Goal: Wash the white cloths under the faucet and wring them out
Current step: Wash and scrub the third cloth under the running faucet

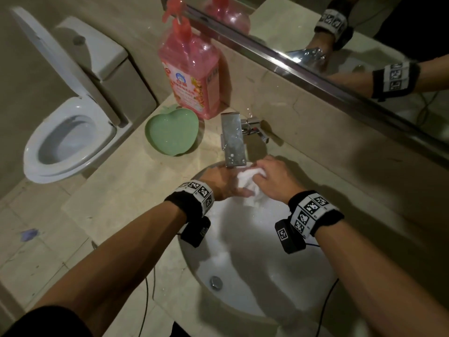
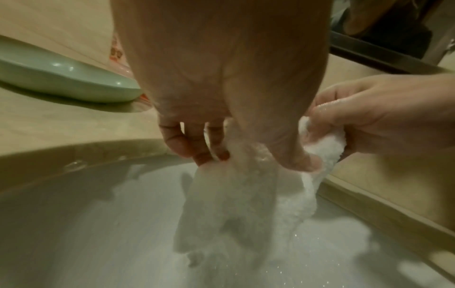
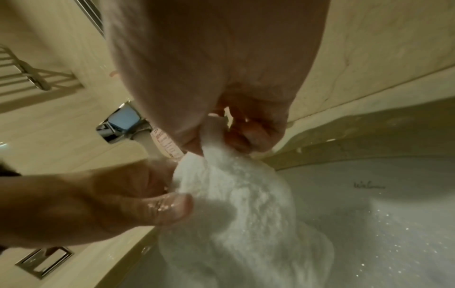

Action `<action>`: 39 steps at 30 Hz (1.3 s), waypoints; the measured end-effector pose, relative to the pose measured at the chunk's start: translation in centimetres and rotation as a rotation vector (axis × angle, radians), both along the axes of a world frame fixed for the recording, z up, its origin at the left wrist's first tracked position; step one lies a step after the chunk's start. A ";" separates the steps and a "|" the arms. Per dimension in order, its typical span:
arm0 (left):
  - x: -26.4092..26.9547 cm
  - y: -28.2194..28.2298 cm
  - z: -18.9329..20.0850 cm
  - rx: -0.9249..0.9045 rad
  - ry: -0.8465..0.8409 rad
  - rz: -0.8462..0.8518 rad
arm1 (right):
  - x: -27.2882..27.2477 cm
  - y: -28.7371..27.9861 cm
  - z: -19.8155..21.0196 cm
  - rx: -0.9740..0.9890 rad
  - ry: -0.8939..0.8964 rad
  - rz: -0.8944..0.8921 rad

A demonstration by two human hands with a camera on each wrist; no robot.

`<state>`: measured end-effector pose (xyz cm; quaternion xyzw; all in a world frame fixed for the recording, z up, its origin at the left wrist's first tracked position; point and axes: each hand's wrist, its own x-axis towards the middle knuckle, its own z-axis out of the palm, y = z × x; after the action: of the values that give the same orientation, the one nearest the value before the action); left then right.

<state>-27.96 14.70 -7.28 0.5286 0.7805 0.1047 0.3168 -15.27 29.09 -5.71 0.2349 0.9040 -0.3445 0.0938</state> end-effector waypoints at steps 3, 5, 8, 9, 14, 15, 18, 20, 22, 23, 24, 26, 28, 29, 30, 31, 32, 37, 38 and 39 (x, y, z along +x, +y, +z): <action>0.2 0.9 -0.4 -0.096 0.075 0.025 | 0.7 0.7 -0.1 -0.021 -0.057 -0.015; 0.2 1.2 -0.7 -0.099 0.071 0.091 | 1.0 0.9 -0.3 -0.022 -0.079 -0.048; -0.2 1.4 -0.7 -0.068 -0.036 0.096 | 1.5 1.0 -0.5 -0.086 -0.062 -0.123; -0.4 1.3 -0.5 -0.037 -0.056 0.103 | 1.5 1.1 -0.5 -0.119 -0.052 -0.124; -2.1 -0.3 0.2 -0.117 0.139 0.124 | 1.0 0.9 -0.6 -0.104 -0.014 -0.095; -2.3 -0.7 0.2 -0.128 0.164 0.179 | 0.8 0.5 -0.7 -0.099 -0.016 -0.111; -2.1 -1.4 0.1 -0.161 0.139 0.277 | -0.1 -1.4 -1.1 -0.075 -0.052 -0.214; -1.7 -1.4 -0.1 -0.173 0.024 0.353 | -0.7 -3.0 -1.1 -0.146 -0.004 -0.277; -1.5 -1.6 0.1 -0.158 -0.191 0.481 | -1.3 -4.6 -1.0 -0.316 0.038 -0.285; -1.3 -1.7 0.3 -0.129 -0.320 0.544 | -1.6 -5.4 -1.1 -0.382 0.042 -0.252; -1.0 -1.8 0.8 -0.090 -0.427 0.578 | -2.0 -6.0 -1.1 -0.374 0.031 -0.201; -0.8 -2.1 1.4 -0.040 -0.476 0.518 | -2.7 -6.7 -1.6 -0.294 0.019 -0.114; -1.1 -2.9 1.5 -0.002 -0.473 0.498 | -3.3 -6.5 -2.3 -0.247 0.032 -0.093; -1.3 -3.5 1.2 0.004 -0.474 0.534 | -3.4 -6.1 -2.6 -0.247 0.052 -0.136; -1.7 -4.1 0.8 0.004 -0.468 0.561 | -3.6 -5.6 -2.7 -0.269 0.050 -0.211; -1.9 -4.7 0.3 0.012 -0.462 0.565 | -3.6 -5.1 -2.8 -0.334 0.047 -0.302; -1.9 -5.0 0.1 0.030 -0.451 0.536 | -3.6 -4.7 -2.7 -0.419 0.028 -0.380; -0.7 -3.3 -1.3 0.033 -0.188 0.358 | -2.5 -3.2 -1.8 -0.701 0.072 -0.498; -0.5 -2.9 -1.3 0.037 -0.185 0.349 | -2.1 -3.1 -1.4 -0.753 0.099 -0.506; -0.3 -2.5 -1.4 0.062 -0.197 0.319 | -1.7 -2.9 -1.0 -0.793 0.123 -0.510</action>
<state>-28.26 12.21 -8.69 0.3948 0.8162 0.2286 0.3546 -16.96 26.15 -6.73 0.3747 0.6200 -0.6885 0.0347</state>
